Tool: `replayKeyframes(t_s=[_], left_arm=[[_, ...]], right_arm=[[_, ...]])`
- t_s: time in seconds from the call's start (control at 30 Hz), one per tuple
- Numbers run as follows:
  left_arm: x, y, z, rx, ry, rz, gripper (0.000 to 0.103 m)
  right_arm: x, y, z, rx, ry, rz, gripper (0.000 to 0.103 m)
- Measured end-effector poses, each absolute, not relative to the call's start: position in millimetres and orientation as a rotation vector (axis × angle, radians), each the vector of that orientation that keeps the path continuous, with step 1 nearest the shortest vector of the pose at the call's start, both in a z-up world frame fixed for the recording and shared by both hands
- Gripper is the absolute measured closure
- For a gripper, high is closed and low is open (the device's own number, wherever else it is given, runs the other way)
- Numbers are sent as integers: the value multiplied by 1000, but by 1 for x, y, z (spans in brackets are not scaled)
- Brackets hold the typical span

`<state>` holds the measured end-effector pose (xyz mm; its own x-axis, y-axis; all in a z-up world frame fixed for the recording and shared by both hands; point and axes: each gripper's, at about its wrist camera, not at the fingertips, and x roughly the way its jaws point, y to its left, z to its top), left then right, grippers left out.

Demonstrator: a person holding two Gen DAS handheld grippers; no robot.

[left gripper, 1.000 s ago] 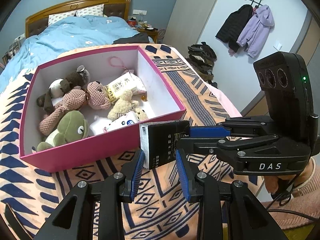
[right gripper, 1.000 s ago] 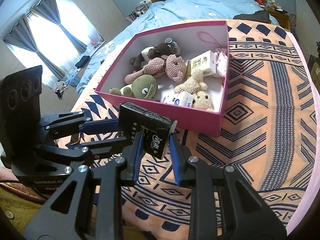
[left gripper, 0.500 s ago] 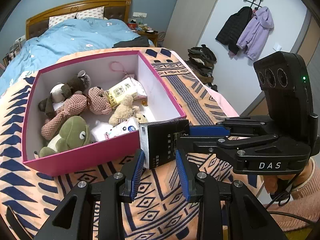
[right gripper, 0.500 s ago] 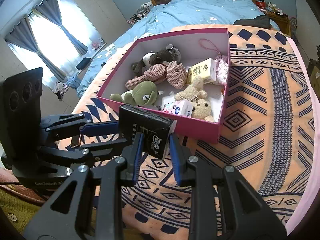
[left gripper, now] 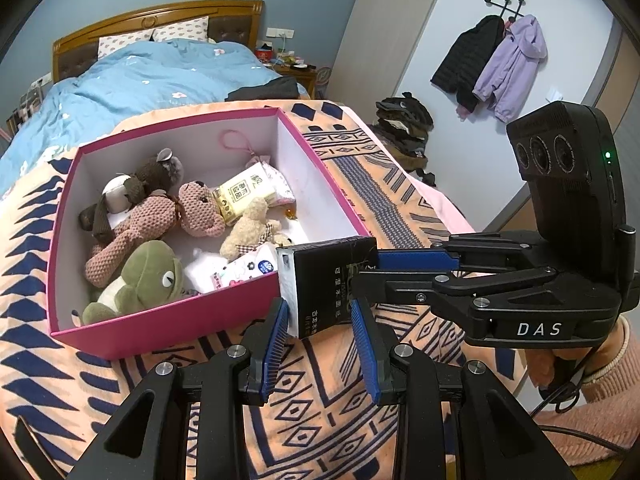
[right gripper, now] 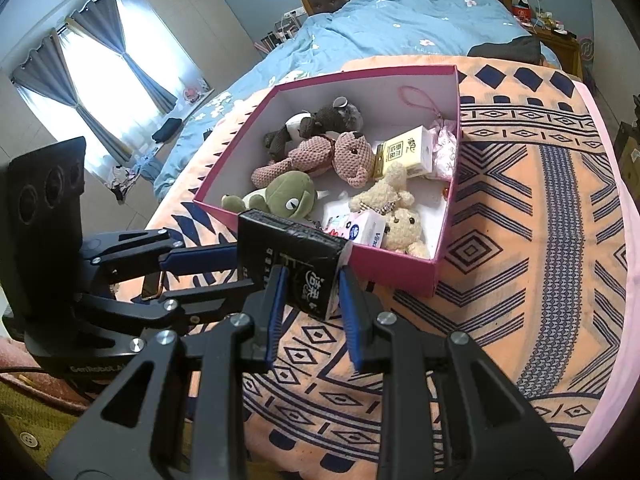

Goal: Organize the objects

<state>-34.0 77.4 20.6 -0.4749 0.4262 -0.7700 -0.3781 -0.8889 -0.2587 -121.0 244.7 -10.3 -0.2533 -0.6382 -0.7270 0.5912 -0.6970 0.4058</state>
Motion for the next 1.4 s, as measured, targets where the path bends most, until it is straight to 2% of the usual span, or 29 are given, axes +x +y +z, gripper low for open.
replayKeyframes(t_s=[1.4], left_arm=[[-45, 77, 26, -1228, -79, 2372, 71]], right_arm=[[-136, 240, 2, 1162, -48, -2028, 73]])
